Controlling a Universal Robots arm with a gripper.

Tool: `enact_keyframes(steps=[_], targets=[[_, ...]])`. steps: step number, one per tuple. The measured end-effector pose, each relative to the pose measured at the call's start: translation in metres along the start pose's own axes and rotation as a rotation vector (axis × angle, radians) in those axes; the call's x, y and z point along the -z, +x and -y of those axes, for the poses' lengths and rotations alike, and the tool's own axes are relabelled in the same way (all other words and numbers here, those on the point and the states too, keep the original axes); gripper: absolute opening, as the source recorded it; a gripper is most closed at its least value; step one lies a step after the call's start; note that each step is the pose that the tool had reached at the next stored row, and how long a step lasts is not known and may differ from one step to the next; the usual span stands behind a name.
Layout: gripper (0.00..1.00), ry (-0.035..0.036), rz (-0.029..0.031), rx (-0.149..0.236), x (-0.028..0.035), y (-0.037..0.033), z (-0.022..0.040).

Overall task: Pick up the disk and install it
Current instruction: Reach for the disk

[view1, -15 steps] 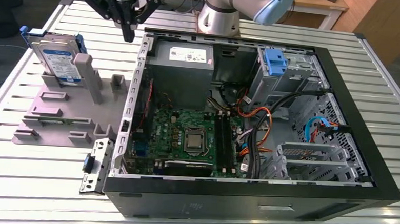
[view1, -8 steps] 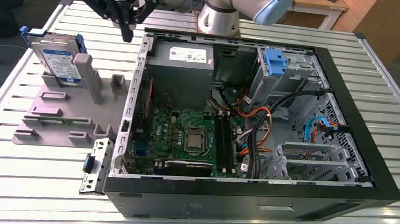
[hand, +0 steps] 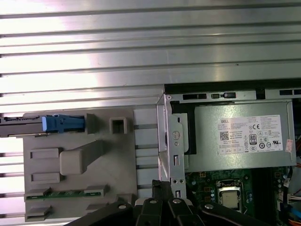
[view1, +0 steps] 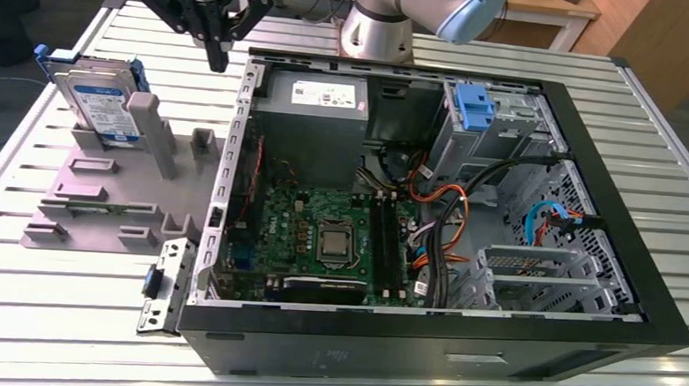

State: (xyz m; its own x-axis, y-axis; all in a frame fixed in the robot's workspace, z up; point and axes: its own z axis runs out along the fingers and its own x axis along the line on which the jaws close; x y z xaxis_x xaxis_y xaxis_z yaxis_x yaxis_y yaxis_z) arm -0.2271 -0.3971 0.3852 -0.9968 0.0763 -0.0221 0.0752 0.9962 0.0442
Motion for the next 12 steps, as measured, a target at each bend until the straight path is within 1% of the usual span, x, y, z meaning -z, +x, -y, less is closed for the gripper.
enact_keyframes(steps=[12], targets=[[0.11,-0.0002,-0.0001,0.0,-0.0001,0.0017,0.0001]])
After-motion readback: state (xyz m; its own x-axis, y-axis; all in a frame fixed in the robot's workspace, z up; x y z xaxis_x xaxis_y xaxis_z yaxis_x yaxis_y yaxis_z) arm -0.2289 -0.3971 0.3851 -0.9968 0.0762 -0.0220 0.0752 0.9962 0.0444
